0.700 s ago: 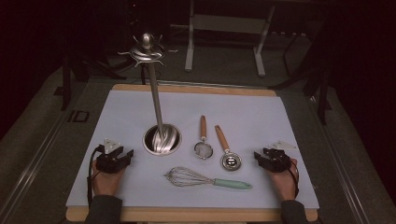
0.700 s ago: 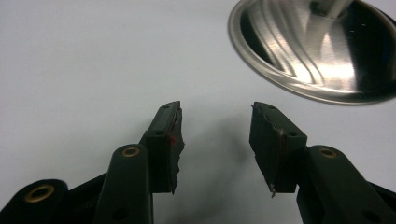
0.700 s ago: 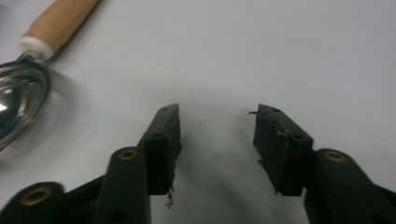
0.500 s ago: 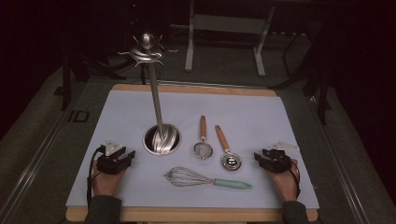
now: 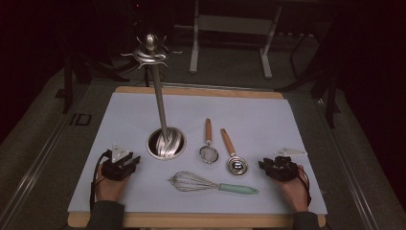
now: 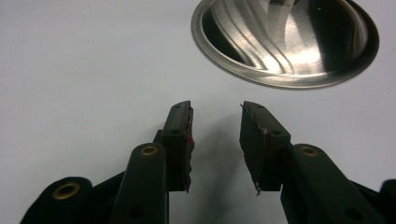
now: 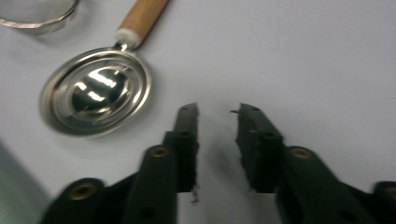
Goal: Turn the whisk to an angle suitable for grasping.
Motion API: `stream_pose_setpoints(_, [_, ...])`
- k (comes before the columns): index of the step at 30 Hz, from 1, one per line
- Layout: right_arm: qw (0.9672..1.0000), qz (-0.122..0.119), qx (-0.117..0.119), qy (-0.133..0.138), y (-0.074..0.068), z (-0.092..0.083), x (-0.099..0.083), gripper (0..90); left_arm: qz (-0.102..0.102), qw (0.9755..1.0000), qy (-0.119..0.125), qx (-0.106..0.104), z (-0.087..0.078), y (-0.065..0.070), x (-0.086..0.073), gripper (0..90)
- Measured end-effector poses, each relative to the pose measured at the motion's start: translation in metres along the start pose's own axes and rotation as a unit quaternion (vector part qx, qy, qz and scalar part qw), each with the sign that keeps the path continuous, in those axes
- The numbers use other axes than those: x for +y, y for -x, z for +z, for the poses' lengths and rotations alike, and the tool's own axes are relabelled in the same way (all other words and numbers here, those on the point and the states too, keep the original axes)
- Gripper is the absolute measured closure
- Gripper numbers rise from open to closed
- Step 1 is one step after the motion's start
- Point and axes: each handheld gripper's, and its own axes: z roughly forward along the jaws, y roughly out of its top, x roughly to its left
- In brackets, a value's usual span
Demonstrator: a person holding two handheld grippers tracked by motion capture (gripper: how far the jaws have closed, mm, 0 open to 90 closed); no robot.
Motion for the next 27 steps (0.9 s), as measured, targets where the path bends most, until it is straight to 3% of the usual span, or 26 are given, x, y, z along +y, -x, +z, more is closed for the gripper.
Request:
stream_pose_setpoints(5, [0.9995, -0.028, 0.008, -0.012, -0.015, -0.003, 0.0, 85.8, 0.003, 1.0, 0.001, -0.006, 0.0, 0.0, 0.0, 64.7])
stream_pose_setpoints(7, [0.999, -0.034, 0.024, -0.014, -0.023, -0.006, 0.0, 89.4, 0.005, 1.0, 0.002, -0.008, 0.0, 0.0, 0.0, 64.2])
stream_pose_setpoints(14, [0.9967, -0.063, 0.042, -0.027, -0.044, -0.009, -0.003, 89.7, 0.004, 1.0, 0.001, -0.009, 0.0, 0.0, 0.0, 64.2])
stream_pose_setpoints(19, [0.9941, -0.084, 0.065, -0.023, -0.064, -0.015, -0.002, 89.8, 0.003, 1.0, 0.001, -0.009, 0.0, 0.0, 0.0, 64.2])
stream_pose_setpoints(27, [0.9901, -0.112, 0.082, -0.025, -0.085, -0.02, -0.001, 89.7, 0.002, 1.0, 0.0, -0.009, 0.0, 0.0, 0.0, 64.5])
